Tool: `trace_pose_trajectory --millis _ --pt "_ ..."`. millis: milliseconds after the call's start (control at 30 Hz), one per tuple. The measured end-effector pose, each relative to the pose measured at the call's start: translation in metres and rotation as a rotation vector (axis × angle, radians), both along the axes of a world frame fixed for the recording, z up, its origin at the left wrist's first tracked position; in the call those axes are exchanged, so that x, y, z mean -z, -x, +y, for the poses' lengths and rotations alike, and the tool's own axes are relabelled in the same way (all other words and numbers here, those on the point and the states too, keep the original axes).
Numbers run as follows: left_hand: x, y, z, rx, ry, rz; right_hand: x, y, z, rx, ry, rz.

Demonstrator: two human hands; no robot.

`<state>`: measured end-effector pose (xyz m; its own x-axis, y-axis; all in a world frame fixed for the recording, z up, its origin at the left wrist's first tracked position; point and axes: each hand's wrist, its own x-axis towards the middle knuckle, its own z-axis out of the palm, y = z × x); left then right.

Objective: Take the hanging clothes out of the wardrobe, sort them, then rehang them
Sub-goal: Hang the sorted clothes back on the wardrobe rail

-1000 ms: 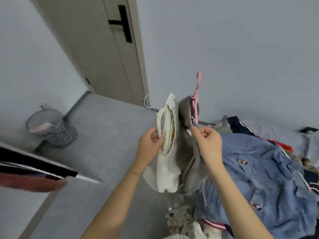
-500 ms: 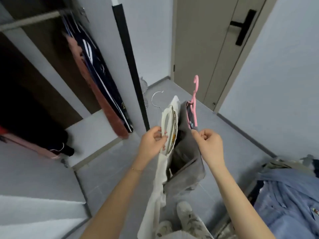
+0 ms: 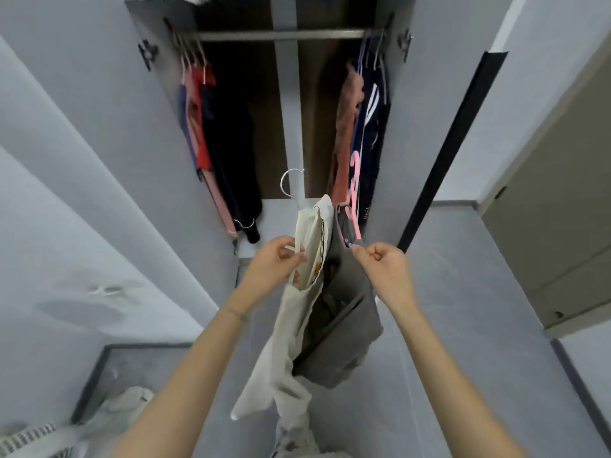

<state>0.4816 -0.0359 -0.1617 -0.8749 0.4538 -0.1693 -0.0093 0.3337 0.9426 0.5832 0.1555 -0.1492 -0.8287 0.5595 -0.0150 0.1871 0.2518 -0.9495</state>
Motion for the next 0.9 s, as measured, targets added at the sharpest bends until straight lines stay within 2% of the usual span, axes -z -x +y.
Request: trace_pose_trajectory --millis 300,900 --pt "0.001 0.106 -0.051 -0.207 -0.013 0.029 -0.004 0.135 -0.048 -0.169 -0.026 0.013" --pt "-0.016 0.367 -0.039 -0.231 -0.09 0.151 -0.017 0.395 -0.063 -0.079 -0.209 0.087"
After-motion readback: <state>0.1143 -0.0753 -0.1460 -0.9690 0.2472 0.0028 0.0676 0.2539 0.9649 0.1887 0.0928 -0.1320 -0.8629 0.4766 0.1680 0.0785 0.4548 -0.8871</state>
